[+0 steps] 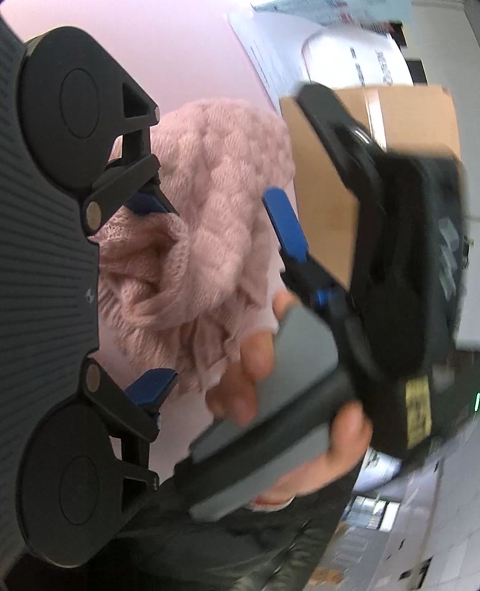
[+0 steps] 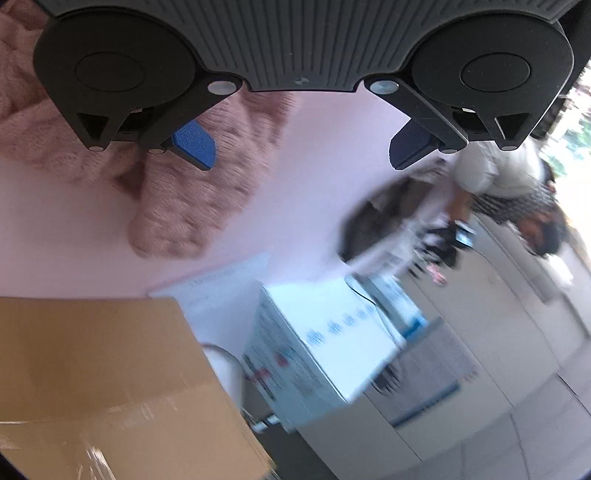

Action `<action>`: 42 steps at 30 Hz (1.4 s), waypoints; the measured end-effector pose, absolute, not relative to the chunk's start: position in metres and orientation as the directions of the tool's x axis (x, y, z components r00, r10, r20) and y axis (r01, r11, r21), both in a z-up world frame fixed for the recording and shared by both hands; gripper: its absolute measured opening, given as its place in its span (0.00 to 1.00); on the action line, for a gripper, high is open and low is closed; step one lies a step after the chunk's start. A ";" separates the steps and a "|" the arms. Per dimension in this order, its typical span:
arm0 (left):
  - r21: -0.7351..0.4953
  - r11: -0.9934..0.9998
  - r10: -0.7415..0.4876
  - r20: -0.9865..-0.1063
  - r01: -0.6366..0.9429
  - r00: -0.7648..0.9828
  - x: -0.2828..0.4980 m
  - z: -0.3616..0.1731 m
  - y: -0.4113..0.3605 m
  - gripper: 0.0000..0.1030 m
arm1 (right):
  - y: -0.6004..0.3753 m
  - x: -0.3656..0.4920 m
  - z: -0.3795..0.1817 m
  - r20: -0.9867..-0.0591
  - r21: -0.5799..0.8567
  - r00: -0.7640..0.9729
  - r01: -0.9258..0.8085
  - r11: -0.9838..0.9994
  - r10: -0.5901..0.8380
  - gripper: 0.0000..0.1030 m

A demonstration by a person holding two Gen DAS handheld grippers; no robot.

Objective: Fold clothes

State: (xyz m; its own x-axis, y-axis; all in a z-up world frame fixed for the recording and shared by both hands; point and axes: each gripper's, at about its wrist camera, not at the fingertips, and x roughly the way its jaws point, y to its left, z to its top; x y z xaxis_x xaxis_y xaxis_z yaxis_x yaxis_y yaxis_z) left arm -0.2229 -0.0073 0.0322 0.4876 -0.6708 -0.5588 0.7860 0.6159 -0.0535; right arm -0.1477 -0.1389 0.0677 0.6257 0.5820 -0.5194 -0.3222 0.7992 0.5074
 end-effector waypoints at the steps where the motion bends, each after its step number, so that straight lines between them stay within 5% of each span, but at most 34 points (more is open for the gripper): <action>1: -0.045 0.606 -0.673 -0.560 0.794 0.482 -0.224 0.032 -0.011 0.80 | -0.138 -0.144 0.064 -0.551 0.482 0.636 -0.287 0.828 0.541 0.99; 7: -0.013 0.562 -0.684 -0.568 0.827 0.456 -0.220 0.025 -0.015 0.80 | -0.140 -0.126 0.036 -0.673 0.437 0.603 -0.142 0.888 0.428 1.00; 13: -0.009 0.565 -0.676 -0.579 0.825 0.457 -0.223 0.028 -0.016 0.80 | -0.112 -0.135 0.027 -0.669 0.228 0.673 -0.217 0.949 0.315 1.00; 21: 0.012 0.629 -0.651 -0.539 0.777 0.535 -0.241 0.053 0.012 0.80 | -0.112 -0.144 0.029 -0.627 0.170 0.723 -0.236 0.957 0.290 1.00; 26: -0.052 0.704 -0.663 -0.405 0.709 0.629 -0.241 0.083 0.056 0.81 | -0.128 -0.148 0.045 -0.525 0.253 0.796 -0.194 0.948 0.303 1.00; 29: -0.088 0.821 -0.552 -0.376 0.565 0.744 -0.229 0.083 0.076 0.82 | -0.146 -0.155 0.055 -0.433 0.319 0.863 -0.125 0.940 0.261 1.00; 33: -0.200 0.919 -0.392 -0.540 0.340 0.744 -0.189 0.064 0.083 0.82 | -0.175 -0.159 0.065 -0.377 0.434 0.902 -0.029 0.901 0.211 1.00; 37: -0.403 0.868 -0.496 -0.680 0.290 0.540 -0.153 0.030 0.091 0.82 | -0.182 -0.163 0.072 -0.361 0.505 0.885 -0.078 0.859 0.293 1.00; 42: -0.494 0.826 -0.562 -0.692 0.271 0.452 -0.137 0.014 0.084 0.82 | -0.165 -0.173 0.077 -0.347 0.452 0.888 -0.125 0.883 0.303 1.00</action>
State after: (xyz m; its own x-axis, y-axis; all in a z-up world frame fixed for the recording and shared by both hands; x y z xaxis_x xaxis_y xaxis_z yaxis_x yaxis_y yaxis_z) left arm -0.1367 0.0841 0.0140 0.4523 -0.5622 -0.6924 0.2714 0.8263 -0.4936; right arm -0.1727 -0.1654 0.0772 0.8876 0.3030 -0.3470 -0.1250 0.8833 0.4517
